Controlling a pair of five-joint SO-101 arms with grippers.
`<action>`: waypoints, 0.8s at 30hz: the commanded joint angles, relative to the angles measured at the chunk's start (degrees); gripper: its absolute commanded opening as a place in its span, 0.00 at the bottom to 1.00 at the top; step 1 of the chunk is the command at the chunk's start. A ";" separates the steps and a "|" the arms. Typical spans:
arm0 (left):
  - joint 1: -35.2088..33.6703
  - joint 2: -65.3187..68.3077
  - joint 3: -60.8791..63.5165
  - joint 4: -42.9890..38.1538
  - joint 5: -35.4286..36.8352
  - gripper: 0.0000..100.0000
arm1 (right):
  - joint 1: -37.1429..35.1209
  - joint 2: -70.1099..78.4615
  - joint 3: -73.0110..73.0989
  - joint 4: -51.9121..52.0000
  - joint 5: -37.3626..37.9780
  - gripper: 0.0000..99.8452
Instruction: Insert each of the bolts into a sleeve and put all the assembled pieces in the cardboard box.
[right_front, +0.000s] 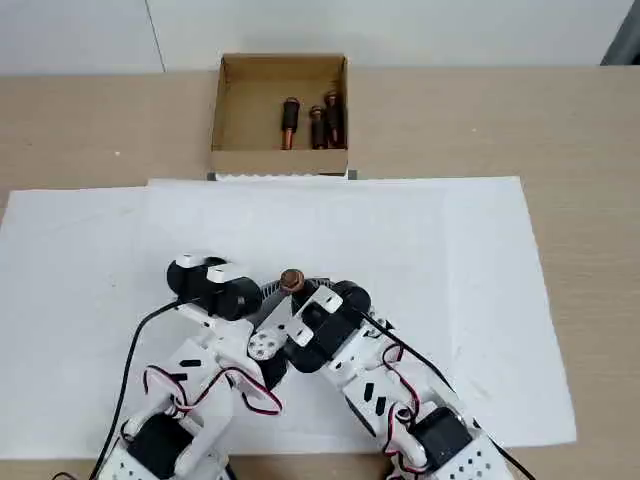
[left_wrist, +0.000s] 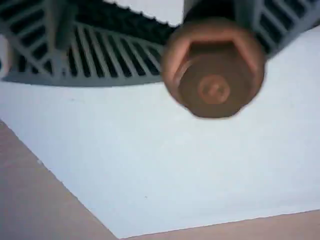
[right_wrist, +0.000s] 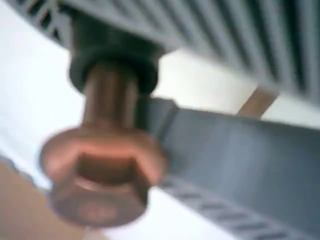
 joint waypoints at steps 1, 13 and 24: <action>-0.53 0.00 0.31 1.49 -2.81 0.22 | -0.13 -1.19 0.79 -1.36 0.26 0.00; -5.45 0.00 0.22 1.41 -6.07 0.22 | -0.13 -1.01 0.79 -1.27 0.18 0.00; -8.97 0.00 -8.13 1.58 -5.01 0.22 | -0.13 -0.92 0.79 -1.19 0.18 0.00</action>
